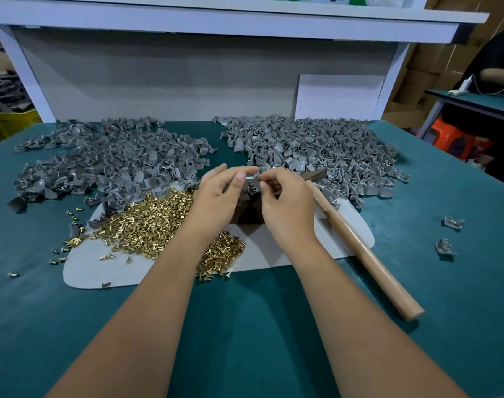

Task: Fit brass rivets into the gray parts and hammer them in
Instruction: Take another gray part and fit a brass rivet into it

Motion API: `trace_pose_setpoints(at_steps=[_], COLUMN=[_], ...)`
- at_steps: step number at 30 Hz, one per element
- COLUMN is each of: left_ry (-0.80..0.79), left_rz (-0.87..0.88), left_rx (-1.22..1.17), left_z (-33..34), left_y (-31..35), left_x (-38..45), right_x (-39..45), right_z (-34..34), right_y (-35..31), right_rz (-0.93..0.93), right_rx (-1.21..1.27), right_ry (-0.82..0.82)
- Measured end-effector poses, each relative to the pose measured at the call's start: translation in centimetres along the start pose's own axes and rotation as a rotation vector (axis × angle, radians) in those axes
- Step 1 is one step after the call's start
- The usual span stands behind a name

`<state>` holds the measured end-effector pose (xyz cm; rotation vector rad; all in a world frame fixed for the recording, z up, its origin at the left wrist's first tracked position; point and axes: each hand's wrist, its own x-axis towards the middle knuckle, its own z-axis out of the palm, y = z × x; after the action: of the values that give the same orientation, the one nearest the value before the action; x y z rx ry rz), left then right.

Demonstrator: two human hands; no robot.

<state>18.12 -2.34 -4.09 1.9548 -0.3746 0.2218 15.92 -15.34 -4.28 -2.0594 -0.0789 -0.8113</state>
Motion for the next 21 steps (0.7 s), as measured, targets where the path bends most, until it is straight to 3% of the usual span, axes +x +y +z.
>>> trace_pose_setpoints(at_steps=[7,16,21], left_ry=[-0.071,0.106,0.152], left_rz=[0.007,0.003,-0.036], left_rx=[-0.12,-0.138,-0.007], left_z=[0.19,0.18,0.09], left_y=[-0.32,-0.3,-0.63], left_x=[0.23,-0.08,0.23], right_x=[0.01,0.27,0.55], right_z=[0.16,-0.03,0.08], right_y=[0.09,-0.05,-0.17], right_rz=[0.038,0.058,0.074], right_rx=[0.031,0.046,-0.037], right_ry=[-0.034,-0.033,-0.069])
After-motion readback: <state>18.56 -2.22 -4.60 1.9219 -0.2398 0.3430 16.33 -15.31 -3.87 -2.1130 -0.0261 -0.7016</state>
